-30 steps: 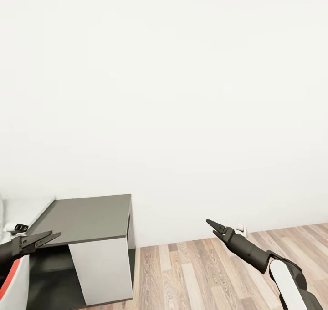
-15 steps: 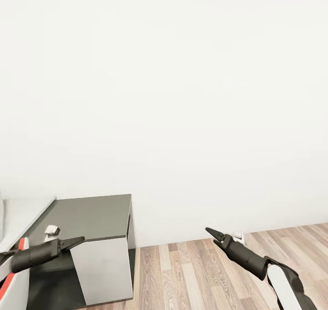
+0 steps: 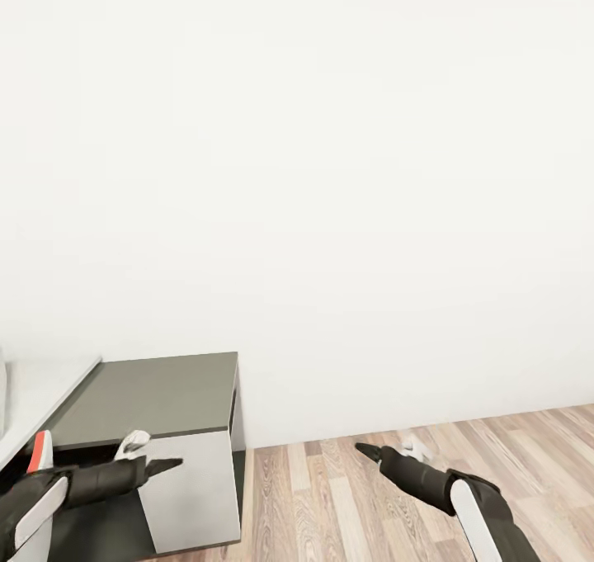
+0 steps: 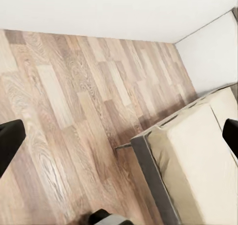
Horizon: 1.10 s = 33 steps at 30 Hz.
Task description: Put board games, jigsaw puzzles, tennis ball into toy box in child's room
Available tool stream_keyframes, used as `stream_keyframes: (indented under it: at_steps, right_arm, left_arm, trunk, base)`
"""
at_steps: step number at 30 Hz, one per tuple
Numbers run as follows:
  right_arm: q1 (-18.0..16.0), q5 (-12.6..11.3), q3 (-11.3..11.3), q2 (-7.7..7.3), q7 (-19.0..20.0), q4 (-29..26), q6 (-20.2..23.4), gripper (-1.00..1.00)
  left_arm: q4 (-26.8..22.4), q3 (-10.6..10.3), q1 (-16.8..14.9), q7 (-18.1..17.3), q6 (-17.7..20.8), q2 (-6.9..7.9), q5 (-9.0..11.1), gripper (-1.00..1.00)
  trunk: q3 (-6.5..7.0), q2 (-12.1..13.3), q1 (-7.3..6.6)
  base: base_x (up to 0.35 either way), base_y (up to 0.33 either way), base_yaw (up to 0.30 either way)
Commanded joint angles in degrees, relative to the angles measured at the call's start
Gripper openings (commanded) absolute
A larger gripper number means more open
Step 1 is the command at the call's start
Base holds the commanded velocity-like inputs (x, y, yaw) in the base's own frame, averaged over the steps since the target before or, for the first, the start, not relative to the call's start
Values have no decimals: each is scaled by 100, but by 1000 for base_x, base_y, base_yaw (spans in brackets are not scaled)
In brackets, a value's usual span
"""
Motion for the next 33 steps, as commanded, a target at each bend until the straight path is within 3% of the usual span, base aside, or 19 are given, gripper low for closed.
stream_keyframes:
  at_steps: [1, 2, 3, 4, 7, 11, 15, 20, 23, 28, 33]
  right_arm:
    - [-8, 143, 8, 35, 19, 70, 22, 100]
    - [-16, 421, 37, 89, 9, 220, -20, 100]
    - [-16, 421, 37, 89, 9, 220, -20, 100]
    - [-17, 704, 53, 121, 0, 387, -117, 100]
    - [3, 1092, 64, 143, -8, 697, -367, 100]
    - [25, 1572, 77, 171, -33, 1452, -887, 100]
    - [33, 2100, 93, 199, -160, 2608, -1649, 100]
    - [38, 2799, 82, 219, -603, 4011, -2664, 100]
    - [39, 3199, 78, 225, -1125, 4739, -3275, 100]
    - [37, 3423, 72, 223, -1680, 5178, -3751, 100]
    - [28, 3506, 69, 213, -1936, 5417, -3993, 100]
  left_arm:
    - [115, -32, 0, 161, 25, -57, -35, 100]
    - [397, -33, 6, 466, -64, -190, -227, 100]
    - [397, -33, 6, 466, -64, -190, -227, 100]
    - [735, -33, 11, 748, -223, -322, -409, 100]
    - [1314, -34, 16, 1148, -601, -535, -639, 100]
    - [2191, -41, 31, 1742, -1312, -835, -869, 100]
    - [2854, -47, 151, 2378, -2072, -1041, -990, 100]
    - [3121, -43, 685, 3068, -2689, -1142, -1039, 100]
    - [3199, -37, 1046, 3468, -2908, -1174, -1048, 100]
    - [3246, -24, 1368, 3806, -3010, -1189, -1042, 100]
    - [3263, -24, 1689, 4057, -3044, -1197, -1042, 100]
  trunk:
    - [-3, -5, 2]
    - [-3, -5, 2]
    - [-3, -5, 2]
    - [-3, -5, 2]
    - [-3, -5, 2]
    - [-3, -5, 2]
    - [-3, -5, 2]
    - [-3, -5, 2]
    - [-3, -5, 2]
    - [-3, -5, 2]
    - [-3, -5, 2]
  base:
    - [0, 0, 0]
    - [0, 0, 0]
    - [0, 0, 0]
    - [0, 0, 0]
    - [0, 0, 0]
    - [0, 0, 0]
    - [0, 0, 0]
    - [0, 0, 0]
    - [0, 0, 0]
    - [0, 0, 0]
    - [0, 0, 0]
